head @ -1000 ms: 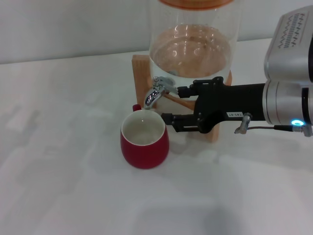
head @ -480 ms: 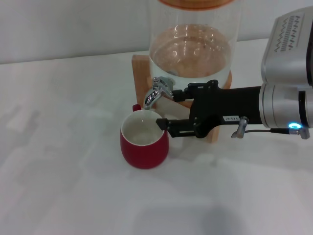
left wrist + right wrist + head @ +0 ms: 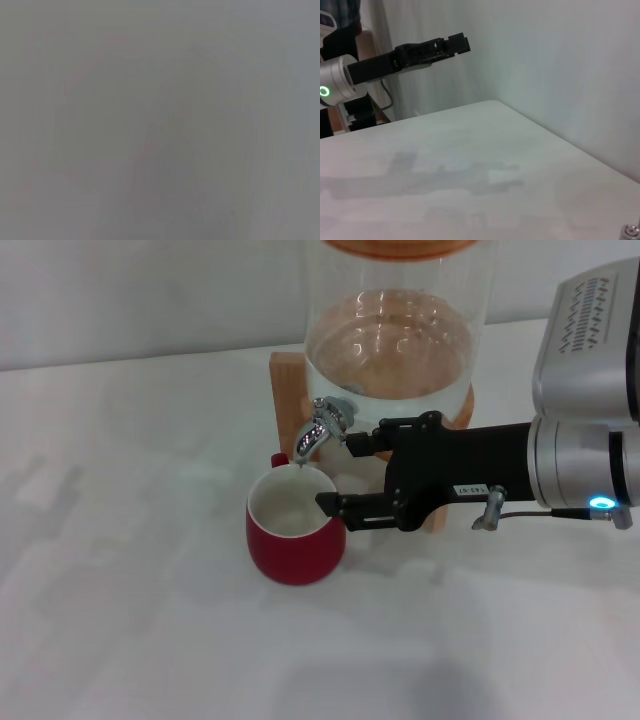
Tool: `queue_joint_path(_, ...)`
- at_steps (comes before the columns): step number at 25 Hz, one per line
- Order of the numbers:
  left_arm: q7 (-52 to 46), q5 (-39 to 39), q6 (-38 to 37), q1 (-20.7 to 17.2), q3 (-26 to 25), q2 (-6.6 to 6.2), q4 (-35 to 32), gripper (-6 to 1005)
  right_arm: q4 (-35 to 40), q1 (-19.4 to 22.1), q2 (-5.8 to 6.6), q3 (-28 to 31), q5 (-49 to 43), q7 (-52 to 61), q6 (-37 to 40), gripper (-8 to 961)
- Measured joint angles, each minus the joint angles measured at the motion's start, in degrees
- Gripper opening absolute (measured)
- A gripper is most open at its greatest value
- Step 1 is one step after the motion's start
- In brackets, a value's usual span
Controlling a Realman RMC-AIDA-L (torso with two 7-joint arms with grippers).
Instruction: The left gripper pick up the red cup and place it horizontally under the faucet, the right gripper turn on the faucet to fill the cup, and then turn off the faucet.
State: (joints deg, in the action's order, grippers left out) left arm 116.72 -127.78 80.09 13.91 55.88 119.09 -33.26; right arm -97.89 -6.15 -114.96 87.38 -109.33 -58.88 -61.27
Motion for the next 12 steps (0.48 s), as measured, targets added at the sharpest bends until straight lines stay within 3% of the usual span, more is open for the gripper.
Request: queue_joint_path(12, 0.0, 0.0, 0.1, -0.2, 0.2, 0.08, 0.0, 570, -0.2, -0.1, 0.0, -0.6, 0.0, 0.0, -0.2, 719)
